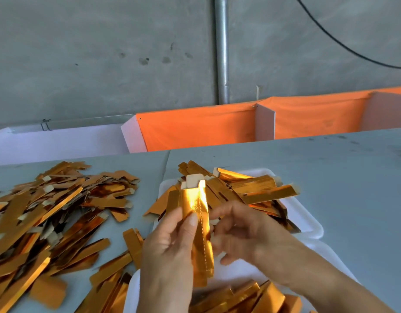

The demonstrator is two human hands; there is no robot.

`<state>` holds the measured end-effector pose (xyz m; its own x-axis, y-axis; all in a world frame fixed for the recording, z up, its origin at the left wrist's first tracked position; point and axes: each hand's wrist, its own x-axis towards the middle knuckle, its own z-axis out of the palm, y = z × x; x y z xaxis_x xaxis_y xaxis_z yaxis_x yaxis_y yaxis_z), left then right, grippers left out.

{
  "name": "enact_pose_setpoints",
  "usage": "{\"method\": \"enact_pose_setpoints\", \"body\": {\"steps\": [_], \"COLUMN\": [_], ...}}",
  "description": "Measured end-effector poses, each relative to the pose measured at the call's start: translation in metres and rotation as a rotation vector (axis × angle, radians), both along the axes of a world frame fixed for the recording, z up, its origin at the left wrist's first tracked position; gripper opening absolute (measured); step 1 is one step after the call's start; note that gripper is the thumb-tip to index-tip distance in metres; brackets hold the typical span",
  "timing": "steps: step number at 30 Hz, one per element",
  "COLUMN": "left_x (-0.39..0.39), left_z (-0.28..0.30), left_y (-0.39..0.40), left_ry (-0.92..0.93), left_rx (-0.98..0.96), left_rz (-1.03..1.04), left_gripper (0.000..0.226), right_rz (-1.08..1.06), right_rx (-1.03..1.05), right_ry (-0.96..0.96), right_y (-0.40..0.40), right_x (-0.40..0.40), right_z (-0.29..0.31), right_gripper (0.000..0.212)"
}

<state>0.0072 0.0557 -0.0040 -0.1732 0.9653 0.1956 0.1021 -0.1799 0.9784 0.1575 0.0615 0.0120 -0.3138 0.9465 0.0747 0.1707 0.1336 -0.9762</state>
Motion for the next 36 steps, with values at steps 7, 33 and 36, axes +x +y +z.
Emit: {"method": "enact_pose_setpoints", "body": {"steps": [7, 33, 36], "left_x": [0.011, 0.019, 0.019], "left_z": [-0.004, 0.001, -0.001], "left_y": [-0.003, -0.01, -0.007], "left_ry": [0.194, 0.087, 0.089], "left_rx": [-0.091, -0.109, -0.105], "left_rz": [-0.131, -0.51, -0.519], "left_gripper": [0.029, 0.022, 0.021], "right_rz": [-0.1, 0.023, -0.003], "right_rx": [-0.008, -0.134, -0.126], "right_ry": [0.264, 0.298, 0.268], "right_y": [0.008, 0.012, 0.013], "right_x": [0.028, 0.046, 0.045], "right_z": [0.004, 0.007, 0.006], "right_gripper": [0.028, 0.018, 0.014]}}
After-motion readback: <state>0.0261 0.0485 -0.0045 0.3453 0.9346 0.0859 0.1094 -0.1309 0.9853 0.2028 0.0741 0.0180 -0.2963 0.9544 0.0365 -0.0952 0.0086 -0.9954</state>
